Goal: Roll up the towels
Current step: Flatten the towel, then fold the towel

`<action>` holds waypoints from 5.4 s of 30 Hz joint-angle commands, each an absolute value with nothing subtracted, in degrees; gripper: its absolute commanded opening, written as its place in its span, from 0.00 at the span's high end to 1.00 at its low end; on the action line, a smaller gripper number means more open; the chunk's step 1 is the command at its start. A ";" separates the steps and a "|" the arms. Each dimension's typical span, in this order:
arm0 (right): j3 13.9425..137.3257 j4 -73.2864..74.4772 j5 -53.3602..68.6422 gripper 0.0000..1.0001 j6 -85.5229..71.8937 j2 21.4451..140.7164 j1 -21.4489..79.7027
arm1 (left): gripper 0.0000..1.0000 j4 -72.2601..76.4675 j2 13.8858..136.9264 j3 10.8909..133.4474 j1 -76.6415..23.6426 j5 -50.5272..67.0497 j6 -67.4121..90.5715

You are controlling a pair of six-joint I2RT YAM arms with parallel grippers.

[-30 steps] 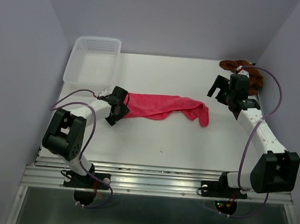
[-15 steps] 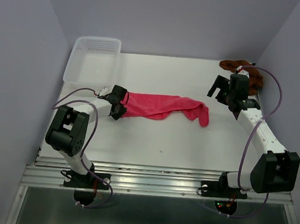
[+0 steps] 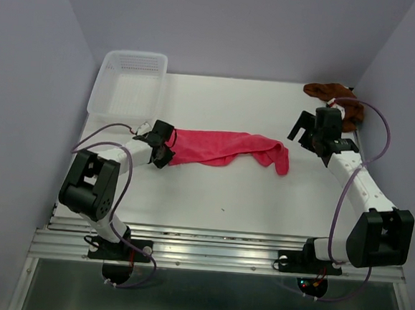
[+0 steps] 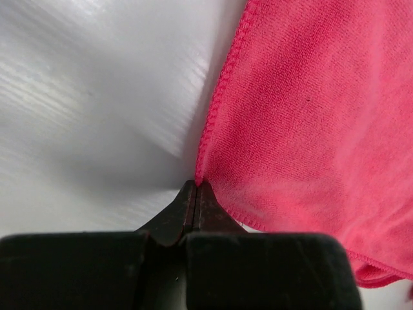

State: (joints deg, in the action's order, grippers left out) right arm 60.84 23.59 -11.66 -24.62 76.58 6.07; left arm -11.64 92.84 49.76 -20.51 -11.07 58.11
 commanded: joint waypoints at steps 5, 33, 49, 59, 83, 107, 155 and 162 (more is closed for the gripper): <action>54.51 32.34 -9.07 0.00 -29.87 75.85 6.24 | 1.00 -15.91 82.37 48.61 -20.65 -12.13 54.85; 46.76 21.27 -0.70 0.34 -46.85 84.72 6.24 | 1.00 -15.73 77.70 47.20 -20.57 -11.51 52.91; 43.16 14.51 -2.90 0.72 -50.10 87.19 6.24 | 1.00 -15.73 76.82 46.23 -20.65 -11.51 53.09; 45.08 12.74 -4.83 0.99 -46.67 77.63 5.72 | 1.00 -15.38 73.75 48.25 -20.57 -9.05 50.72; 66.17 26.53 -28.29 0.99 -31.82 45.98 2.20 | 1.00 -26.28 49.76 68.91 -18.19 -15.30 49.22; 59.07 32.63 -32.43 0.99 -31.81 53.77 2.20 | 1.00 -14.52 56.67 53.09 -18.19 -9.84 53.88; 92.38 28.90 6.85 0.99 -20.92 112.24 -14.67 | 1.00 -10.90 106.09 82.45 -15.29 -14.77 48.16; 89.56 33.83 6.60 0.99 -18.11 109.52 -15.29 | 1.00 -11.86 100.38 75.86 -15.38 -14.33 48.08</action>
